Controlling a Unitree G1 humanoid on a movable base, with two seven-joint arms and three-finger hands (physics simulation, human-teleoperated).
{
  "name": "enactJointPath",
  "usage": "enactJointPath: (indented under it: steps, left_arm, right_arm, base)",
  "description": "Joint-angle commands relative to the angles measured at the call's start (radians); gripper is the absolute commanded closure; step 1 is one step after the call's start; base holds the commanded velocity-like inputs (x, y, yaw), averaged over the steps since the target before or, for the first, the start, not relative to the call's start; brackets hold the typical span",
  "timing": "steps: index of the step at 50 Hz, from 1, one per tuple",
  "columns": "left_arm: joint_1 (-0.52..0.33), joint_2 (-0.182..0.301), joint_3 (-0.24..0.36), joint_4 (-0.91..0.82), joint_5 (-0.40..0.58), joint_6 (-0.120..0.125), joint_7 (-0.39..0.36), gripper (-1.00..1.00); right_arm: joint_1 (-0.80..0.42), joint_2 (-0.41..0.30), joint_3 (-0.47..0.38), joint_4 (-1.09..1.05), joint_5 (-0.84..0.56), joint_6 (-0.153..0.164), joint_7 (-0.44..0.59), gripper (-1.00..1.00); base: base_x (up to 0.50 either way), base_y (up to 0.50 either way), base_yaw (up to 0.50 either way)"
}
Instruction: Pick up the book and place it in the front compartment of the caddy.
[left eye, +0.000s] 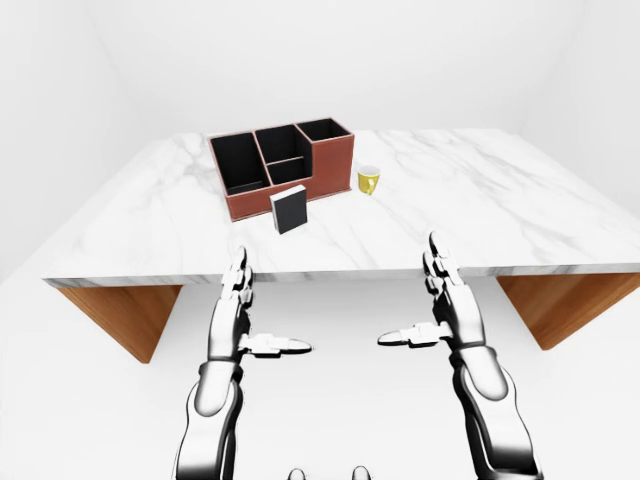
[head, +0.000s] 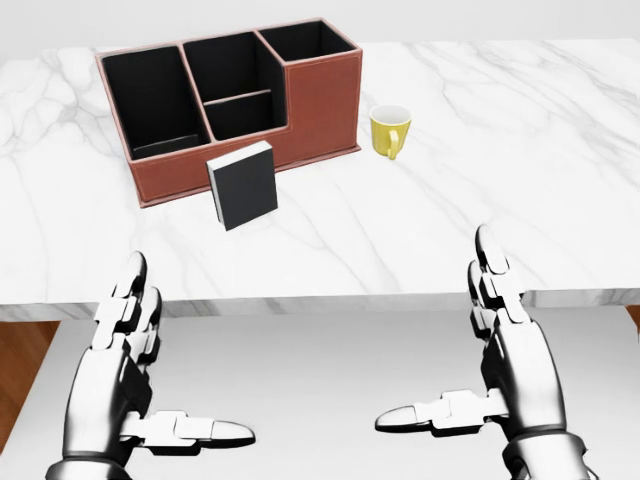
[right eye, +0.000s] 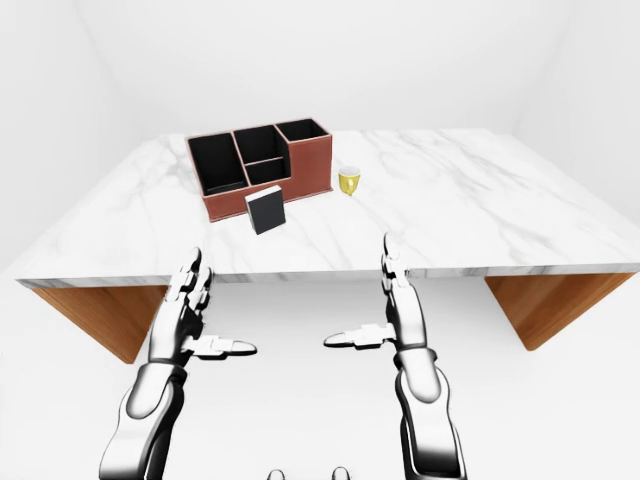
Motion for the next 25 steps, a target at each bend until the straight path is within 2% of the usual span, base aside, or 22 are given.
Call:
enactJointPath:
  steps: [1,15,25]
  left_arm:
    - [0.059,0.004,0.003,-0.091,0.002,0.0,0.001,-1.0]
    - [0.115,-0.002,0.017,-0.179,-0.004,0.0,0.008,-1.0]
    - [0.109,-0.003,0.015,-0.185,0.001,0.0,0.014,-1.0]
  right_arm:
    - [0.006,0.002,0.007,-0.102,-0.062,0.0,0.039,-1.0]
    - [-0.017,0.005,0.032,-0.128,-0.077,0.0,0.073,-1.0]
    - [-0.021,0.001,0.033,-0.113,-0.078,0.0,0.083,-1.0]
  base:
    - [0.0,0.5,0.0]
    - [0.0,0.5,0.0]
    - [0.0,0.5,0.0]
